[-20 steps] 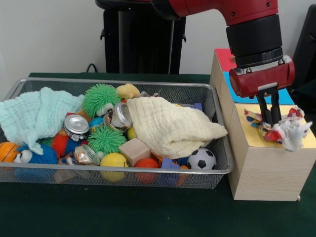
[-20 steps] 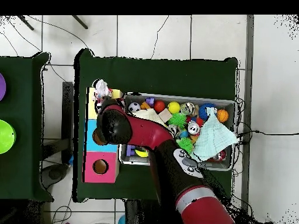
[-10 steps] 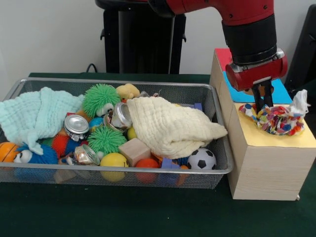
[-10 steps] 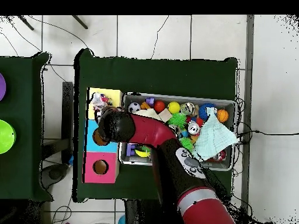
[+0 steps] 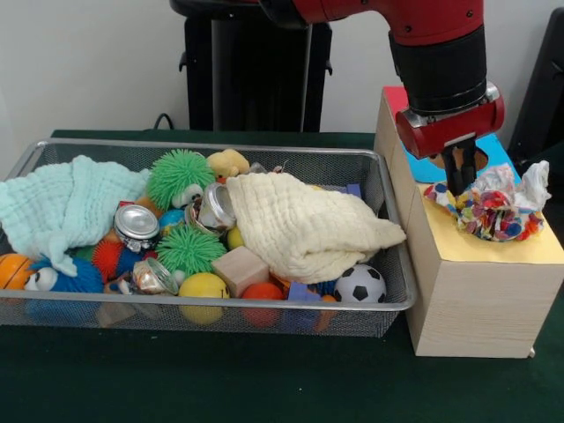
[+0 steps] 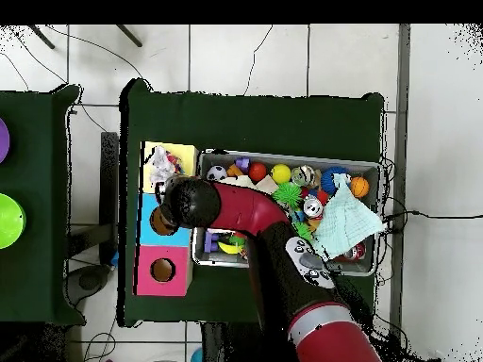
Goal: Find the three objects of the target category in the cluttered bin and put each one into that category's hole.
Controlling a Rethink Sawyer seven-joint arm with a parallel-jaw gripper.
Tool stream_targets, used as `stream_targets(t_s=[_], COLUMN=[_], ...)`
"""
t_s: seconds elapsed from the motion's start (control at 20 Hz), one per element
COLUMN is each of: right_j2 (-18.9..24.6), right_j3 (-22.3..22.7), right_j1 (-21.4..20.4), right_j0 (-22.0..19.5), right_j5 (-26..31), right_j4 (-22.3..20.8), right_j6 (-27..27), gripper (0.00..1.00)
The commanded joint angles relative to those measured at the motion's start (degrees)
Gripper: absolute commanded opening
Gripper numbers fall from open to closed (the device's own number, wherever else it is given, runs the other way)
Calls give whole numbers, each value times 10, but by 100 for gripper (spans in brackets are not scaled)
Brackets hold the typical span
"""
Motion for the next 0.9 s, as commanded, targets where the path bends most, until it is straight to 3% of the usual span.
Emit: stream_targets(t_s=[0.05,0.35,0.4,0.7,0.9], right_j2=[13,22,23,45,38], right_j3=[12,17,17,21,9], right_j1=[23,15,15,7,4], right_j0=[-26,-31,-32,-48,-41], right_j5=[-28,-33,-32,-17,35], right_j4=[-45,-49,-49,-40,-36], right_j6=[38,44,45,40,34], gripper=[0,0,100,100,100])
